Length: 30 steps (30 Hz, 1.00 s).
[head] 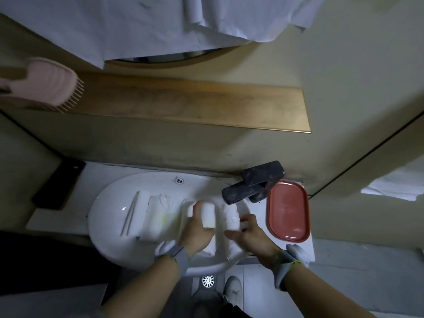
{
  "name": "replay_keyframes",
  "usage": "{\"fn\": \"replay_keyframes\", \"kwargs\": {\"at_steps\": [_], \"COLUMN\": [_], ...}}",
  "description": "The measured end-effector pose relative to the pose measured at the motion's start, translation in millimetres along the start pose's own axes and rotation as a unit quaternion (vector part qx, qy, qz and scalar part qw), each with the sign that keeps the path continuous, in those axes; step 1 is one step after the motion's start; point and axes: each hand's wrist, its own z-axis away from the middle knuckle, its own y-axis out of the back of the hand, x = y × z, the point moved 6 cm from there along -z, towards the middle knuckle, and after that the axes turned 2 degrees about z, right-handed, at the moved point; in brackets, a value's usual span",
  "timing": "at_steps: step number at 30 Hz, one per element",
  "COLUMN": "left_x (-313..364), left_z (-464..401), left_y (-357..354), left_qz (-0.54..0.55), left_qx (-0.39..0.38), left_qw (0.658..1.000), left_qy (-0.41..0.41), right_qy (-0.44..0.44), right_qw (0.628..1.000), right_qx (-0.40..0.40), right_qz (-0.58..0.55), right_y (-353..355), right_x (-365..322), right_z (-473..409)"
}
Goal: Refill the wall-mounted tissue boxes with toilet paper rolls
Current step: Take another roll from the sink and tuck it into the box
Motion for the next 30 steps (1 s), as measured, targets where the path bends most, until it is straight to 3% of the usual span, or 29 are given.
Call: {"fn": "replay_keyframes", "kwargs": {"at_steps": [5,10,18,26,30], "left_x": [-17.6,8.8,105.6,253.0,324.8], "left_z": [42.1,81.0,137.6,178.0,199.2], "left_y": [61.5,115.6,125.4,48.1,17.7], "left_qz": [0.234,0.364,0.351,0.319,0.299], "left_qx": [0.040,0.090,0.125,-0.016,-0.031], "left_qw": [0.971,0.925,0.906,0.888,0.869], "left_qy": [0.005,-0.062,-0.203,-0.331,-0.393], "right_qy": [0.026,0.101,0.261,0.325,0.351], "right_qw": [0.999,0.989,0.959,0.916,0.887], "right_qx": [-0.031,-0.040,0.107,0.215,0.276], "right_qz": [-0.015,-0.096,-0.044,-0.097,-0.120], "right_y": [-39.4,-63.7,-9.8,135.9,199.9], "right_x": [-35.0,-97.1,-159.0,-145.8,-145.7], "right_z": [21.3,51.5,133.4,246.2,286.1]}}
